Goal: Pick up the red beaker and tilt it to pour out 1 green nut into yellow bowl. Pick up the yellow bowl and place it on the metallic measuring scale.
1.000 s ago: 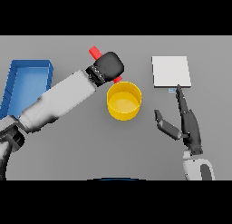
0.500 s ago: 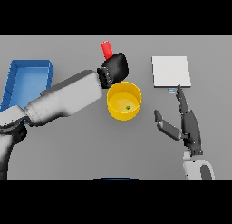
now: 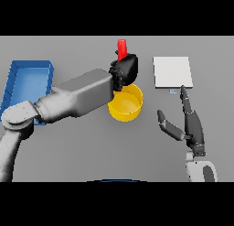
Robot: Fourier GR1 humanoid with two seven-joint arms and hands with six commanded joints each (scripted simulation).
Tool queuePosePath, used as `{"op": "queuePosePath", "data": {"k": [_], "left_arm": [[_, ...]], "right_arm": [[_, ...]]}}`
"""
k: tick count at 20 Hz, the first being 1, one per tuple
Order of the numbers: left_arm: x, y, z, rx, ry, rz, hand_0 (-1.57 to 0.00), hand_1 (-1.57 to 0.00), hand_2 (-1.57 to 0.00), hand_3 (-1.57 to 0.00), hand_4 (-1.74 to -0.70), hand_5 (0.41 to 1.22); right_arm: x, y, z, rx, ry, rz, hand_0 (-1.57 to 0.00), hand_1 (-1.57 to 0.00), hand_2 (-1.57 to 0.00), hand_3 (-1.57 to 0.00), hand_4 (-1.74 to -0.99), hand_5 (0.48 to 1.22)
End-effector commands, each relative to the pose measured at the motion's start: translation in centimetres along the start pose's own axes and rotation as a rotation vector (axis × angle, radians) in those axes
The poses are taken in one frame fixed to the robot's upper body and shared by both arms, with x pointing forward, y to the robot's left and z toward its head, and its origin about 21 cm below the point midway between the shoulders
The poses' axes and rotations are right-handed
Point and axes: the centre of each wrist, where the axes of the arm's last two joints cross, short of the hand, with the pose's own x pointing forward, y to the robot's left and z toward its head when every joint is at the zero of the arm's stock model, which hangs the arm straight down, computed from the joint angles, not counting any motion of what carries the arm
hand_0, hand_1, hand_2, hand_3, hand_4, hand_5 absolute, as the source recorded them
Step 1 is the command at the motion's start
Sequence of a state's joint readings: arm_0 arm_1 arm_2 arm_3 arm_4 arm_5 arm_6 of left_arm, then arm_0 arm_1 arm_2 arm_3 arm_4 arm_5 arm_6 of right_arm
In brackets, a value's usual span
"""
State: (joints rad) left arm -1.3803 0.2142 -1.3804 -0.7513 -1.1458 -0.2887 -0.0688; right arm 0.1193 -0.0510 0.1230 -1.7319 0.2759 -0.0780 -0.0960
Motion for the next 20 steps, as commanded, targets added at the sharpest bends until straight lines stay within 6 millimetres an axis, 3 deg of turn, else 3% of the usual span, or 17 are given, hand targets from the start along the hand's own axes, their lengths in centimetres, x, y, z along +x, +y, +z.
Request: {"op": "queuePosePath", "data": {"k": [1,3,7,9,11,14,16,20], "left_arm": [[-0.2,0.1,0.1,0.0,-0.007,-0.012,-1.57,-1.57,-1.57,-1.57,-1.72,1.221],[-2.2,0.6,0.4,0.0,-0.006,-0.046,-1.57,-1.57,-1.57,-1.57,-1.72,1.221],[-8.4,1.1,2.2,-0.006,0.129,-0.08,-1.57,-1.57,-1.57,-1.57,-1.73,1.221],[-11.8,0.6,3.3,0.006,0.212,-0.024,-1.57,-1.57,-1.57,-1.18,-1.73,1.221],[-15.8,0.2,5.0,-0.001,0.354,0.098,-1.57,-1.57,-1.57,-1.32,-1.73,1.221],[-20.5,-2.4,8.0,0.058,0.506,0.438,-1.57,-1.57,-1.57,-1.44,-1.73,1.221],[-22.7,-5.9,10.5,0.093,0.642,0.757,-1.57,-1.57,-1.57,-1.43,-1.74,1.221],[-23.7,-13.0,14.2,0.176,0.851,1.2,-1.57,-1.57,-1.57,-1.43,-1.74,1.221]], "right_arm": [[0.1,0.4,0.1,0.004,-0.004,-0.014,0.0,0.0,0.0,0.0,-1.154,0.635],[-0.2,0.3,0.2,0.005,-0.003,-0.027,0.0,0.0,0.0,0.0,-1.153,0.636],[0.0,0.4,-0.1,0.015,-0.028,-0.028,0.0,0.0,0.0,0.0,-1.154,0.654],[-0.3,0.2,0.2,0.018,-0.033,-0.016,0.0,0.0,0.0,0.0,-1.16,0.66],[-0.1,0.7,0.0,0.022,-0.027,-0.02,0.0,0.0,0.0,0.0,-1.161,0.661],[-0.2,1.0,-0.4,0.021,-0.026,-0.024,0.0,0.0,0.0,0.0,-1.152,0.652],[0.0,1.0,-0.7,0.01,-0.035,0.023,0.0,0.0,0.0,0.0,-1.14,0.637],[0.0,0.9,-0.8,0.026,-0.048,-0.034,0.0,0.0,0.0,0.0,-1.11,0.623]]}}
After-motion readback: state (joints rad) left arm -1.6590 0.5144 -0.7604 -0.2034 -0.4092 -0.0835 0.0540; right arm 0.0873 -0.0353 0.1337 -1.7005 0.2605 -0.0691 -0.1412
